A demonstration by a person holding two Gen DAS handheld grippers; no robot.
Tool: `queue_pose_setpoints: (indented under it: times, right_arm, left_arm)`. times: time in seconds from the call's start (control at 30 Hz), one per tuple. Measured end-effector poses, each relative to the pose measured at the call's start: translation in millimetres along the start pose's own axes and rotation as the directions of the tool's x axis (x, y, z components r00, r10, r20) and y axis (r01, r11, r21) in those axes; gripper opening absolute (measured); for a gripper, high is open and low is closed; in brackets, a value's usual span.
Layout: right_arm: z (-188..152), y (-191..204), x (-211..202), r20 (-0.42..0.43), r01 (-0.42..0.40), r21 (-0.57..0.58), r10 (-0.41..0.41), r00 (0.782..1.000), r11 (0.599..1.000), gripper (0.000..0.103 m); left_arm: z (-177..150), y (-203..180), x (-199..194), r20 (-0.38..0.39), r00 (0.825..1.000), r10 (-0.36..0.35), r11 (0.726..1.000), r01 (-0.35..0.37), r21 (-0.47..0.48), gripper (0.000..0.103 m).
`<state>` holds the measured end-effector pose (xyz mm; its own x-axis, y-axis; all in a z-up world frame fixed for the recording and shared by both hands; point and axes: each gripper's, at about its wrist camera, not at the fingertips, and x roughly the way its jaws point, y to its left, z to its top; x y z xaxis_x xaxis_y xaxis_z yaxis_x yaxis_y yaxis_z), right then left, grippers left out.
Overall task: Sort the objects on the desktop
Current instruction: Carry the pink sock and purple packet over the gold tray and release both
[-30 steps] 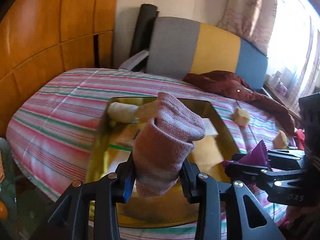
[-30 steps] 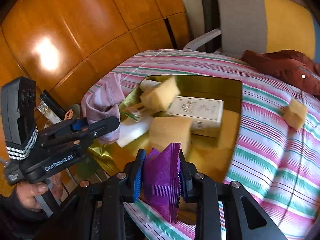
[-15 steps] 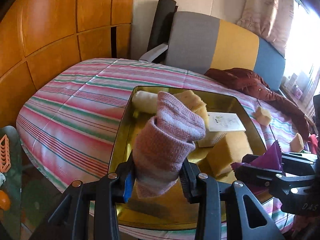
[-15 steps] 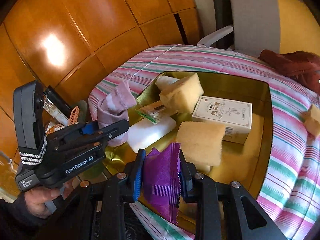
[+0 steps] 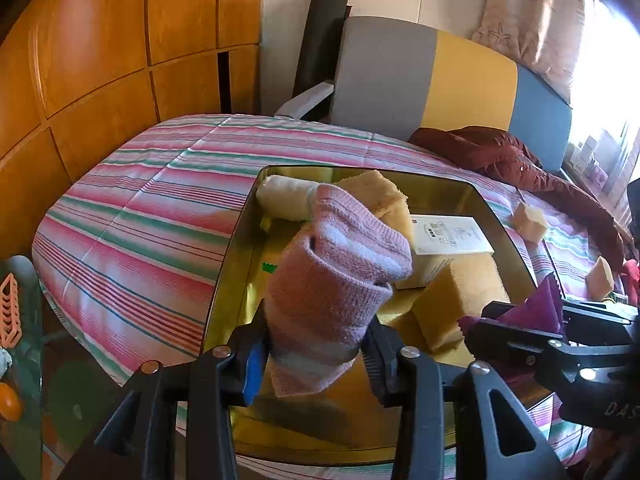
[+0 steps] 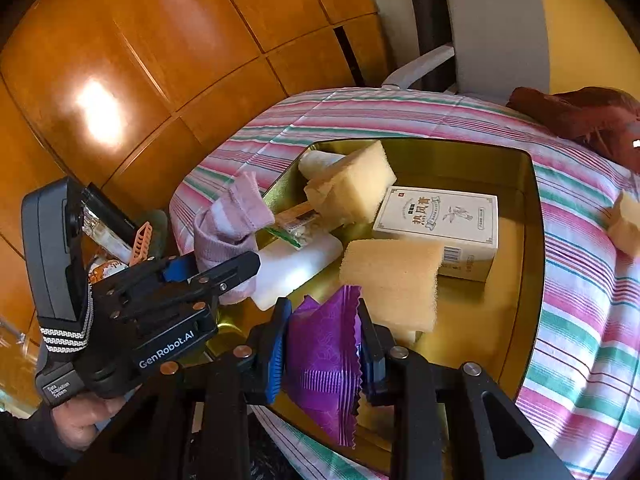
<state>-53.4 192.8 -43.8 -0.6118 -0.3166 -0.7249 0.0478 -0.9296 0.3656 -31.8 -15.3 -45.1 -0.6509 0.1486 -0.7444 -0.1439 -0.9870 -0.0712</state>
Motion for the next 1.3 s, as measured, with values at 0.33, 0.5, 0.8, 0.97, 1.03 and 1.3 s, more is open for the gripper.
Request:
queue_pose_setpoints:
  times: [0.33,0.5,0.8,0.97,1.03,1.3]
  right_arm:
    - [-2,-5,3,0.0,0.009,0.026,-0.009,1.0,1.0,0.032]
    - [-3,-5,-1,0.008,0.017,0.035,-0.017,1.0,0.999,0.041]
    - [-4,2,-15,0.038,0.059,0.007,-0.059,0.998,0.998,0.051]
    - [-7,5,-22,0.056,0.09,-0.003,-0.089,0.994,0.996,0.056]
    - [-7,4,-24,0.063,0.103,-0.002,-0.102,0.993,0.995,0.059]
    - [-13,-7,-46,0.112,0.168,0.037,-0.171,0.979,0.985,0.069]
  left_arm:
    - [0,-1,-1,0.002,1.0,0.008,1.0,-0.008,-0.001,0.047]
    - [2,-1,-7,0.017,1.0,-0.001,1.0,0.001,-0.007,0.051]
    - [8,-8,-25,0.058,0.998,-0.016,1.0,0.016,0.013,0.051]
    - [10,-15,-34,0.073,0.997,-0.027,0.999,0.025,0.032,0.051]
    - [10,-19,-39,0.082,0.996,-0.031,0.999,0.028,0.042,0.051]
    - [12,-39,-51,0.105,0.993,-0.057,0.995,0.048,0.087,0.051]
